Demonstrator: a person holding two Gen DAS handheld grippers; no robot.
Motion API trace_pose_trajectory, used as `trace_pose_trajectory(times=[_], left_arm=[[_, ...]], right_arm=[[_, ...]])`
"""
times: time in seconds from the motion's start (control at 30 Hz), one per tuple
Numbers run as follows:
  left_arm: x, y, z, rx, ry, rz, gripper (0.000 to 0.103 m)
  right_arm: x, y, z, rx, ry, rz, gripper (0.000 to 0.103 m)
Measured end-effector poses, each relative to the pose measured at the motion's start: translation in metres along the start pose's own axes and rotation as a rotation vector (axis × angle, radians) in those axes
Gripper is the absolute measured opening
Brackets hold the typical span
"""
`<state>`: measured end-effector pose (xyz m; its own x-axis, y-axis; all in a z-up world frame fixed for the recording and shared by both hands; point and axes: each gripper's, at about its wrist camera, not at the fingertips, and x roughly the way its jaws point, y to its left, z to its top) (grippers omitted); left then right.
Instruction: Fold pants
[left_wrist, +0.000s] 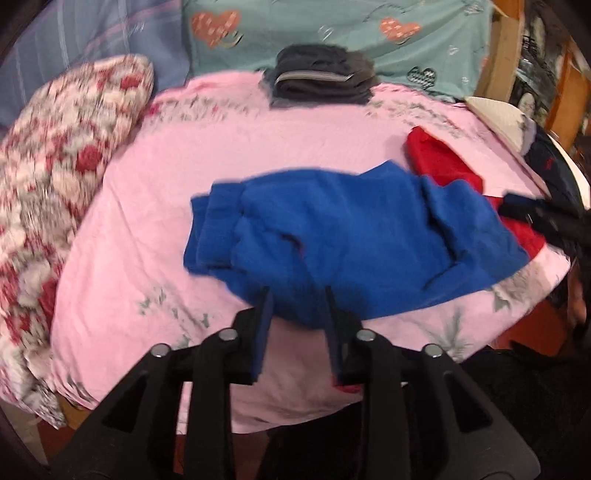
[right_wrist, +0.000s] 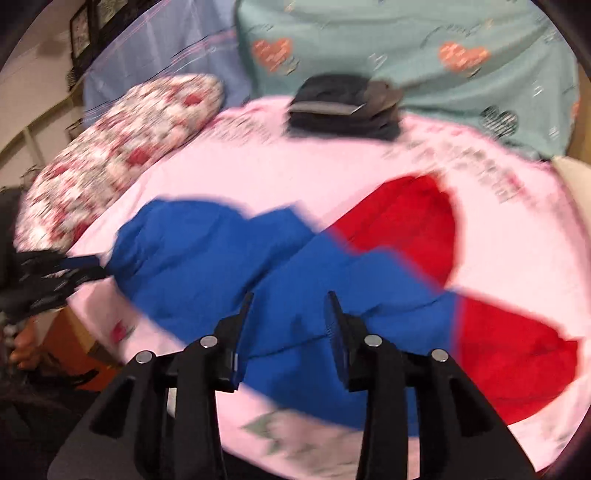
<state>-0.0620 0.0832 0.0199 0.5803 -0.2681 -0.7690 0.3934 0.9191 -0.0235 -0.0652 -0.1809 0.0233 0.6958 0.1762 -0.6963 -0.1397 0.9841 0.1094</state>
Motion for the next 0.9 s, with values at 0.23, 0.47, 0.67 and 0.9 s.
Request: trace_pose_trajectory(times=[0.23, 0.47, 0.67, 0.9], left_arm=[[0.021, -0.077, 0.043, 0.142, -0.036, -0.128, 0.036], [0.09, -0.109, 0.058, 0.129, 0.08, -0.192, 0.03], [0.103, -0.129, 0.057, 0.169, 0.098, -0.22, 0.03], [0.121, -0.14, 0.052, 0.187, 0.154, -0.27, 0.012]], right_arm=[[0.019, -0.09, 0.094, 0.162, 0.051, -0.098, 0.046], [0.137, -0.129, 0.151, 0.284, 0.298, -0.124, 0.046], [0.212, -0.122, 0.155, 0.26, 0.426, -0.25, 0.046], [0.207, -0.14, 0.141, 0.261, 0.434, -0.253, 0.001]])
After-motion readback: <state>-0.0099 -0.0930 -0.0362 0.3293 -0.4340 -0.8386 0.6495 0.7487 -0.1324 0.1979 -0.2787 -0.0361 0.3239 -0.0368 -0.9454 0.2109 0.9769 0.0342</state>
